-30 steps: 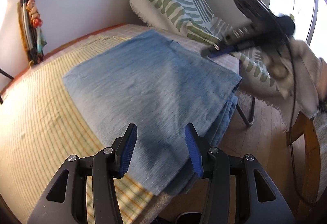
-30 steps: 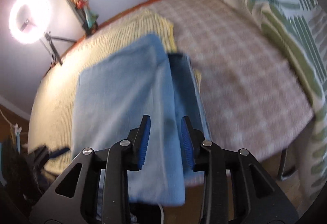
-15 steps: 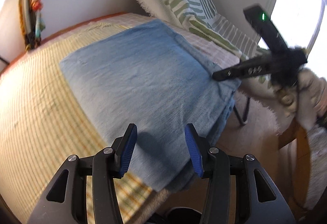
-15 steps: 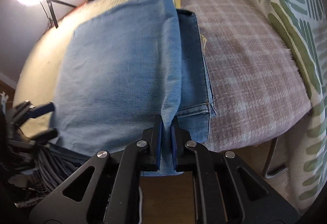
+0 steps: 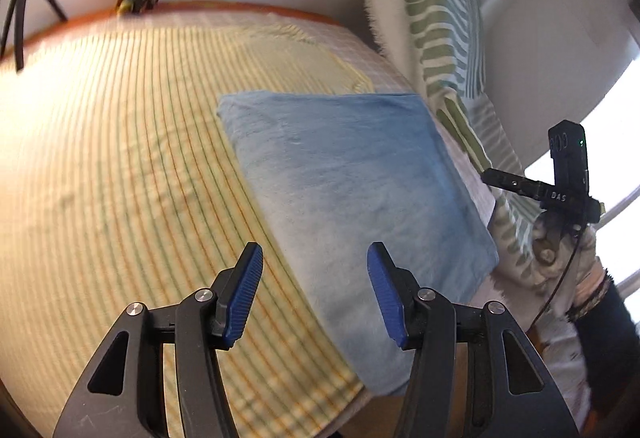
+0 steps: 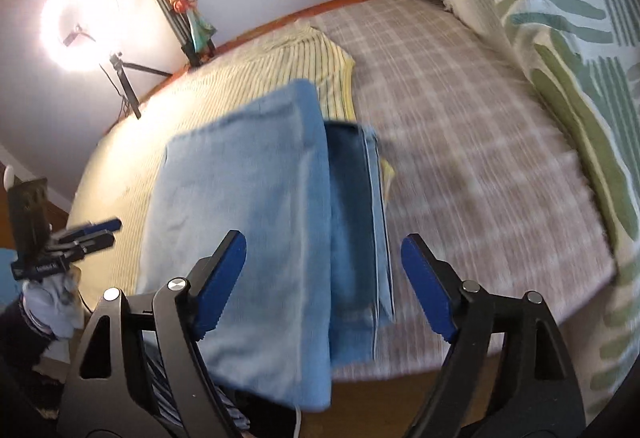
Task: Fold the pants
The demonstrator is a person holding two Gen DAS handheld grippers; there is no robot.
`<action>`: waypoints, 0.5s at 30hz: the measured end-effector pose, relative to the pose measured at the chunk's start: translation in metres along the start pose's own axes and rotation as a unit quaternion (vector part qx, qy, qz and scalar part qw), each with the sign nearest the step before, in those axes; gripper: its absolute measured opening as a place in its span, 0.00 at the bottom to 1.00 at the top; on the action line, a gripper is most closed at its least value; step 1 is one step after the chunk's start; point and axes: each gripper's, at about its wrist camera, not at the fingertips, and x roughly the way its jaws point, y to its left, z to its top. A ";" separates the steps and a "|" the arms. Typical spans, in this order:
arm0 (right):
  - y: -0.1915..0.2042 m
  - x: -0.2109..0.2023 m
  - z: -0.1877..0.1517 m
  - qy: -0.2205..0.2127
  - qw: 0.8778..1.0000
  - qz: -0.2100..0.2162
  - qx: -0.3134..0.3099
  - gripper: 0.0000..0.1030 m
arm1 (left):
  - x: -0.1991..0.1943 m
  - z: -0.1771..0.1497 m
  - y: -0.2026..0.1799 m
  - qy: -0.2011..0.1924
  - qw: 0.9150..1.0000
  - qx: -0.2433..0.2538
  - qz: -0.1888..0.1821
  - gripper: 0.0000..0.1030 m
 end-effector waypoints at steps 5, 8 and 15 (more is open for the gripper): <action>0.001 0.038 0.023 0.025 1.000 -0.003 -0.012 0.80 | 0.015 0.002 0.004 0.011 1.000 -0.017 -0.002 0.52; -0.007 0.052 0.027 0.036 0.999 0.009 -0.005 0.80 | 0.023 0.004 0.007 0.020 0.999 -0.026 -0.007 0.52; -0.020 0.079 0.025 0.047 0.997 0.057 0.023 0.81 | 0.042 0.006 0.014 0.033 0.998 -0.048 -0.015 0.52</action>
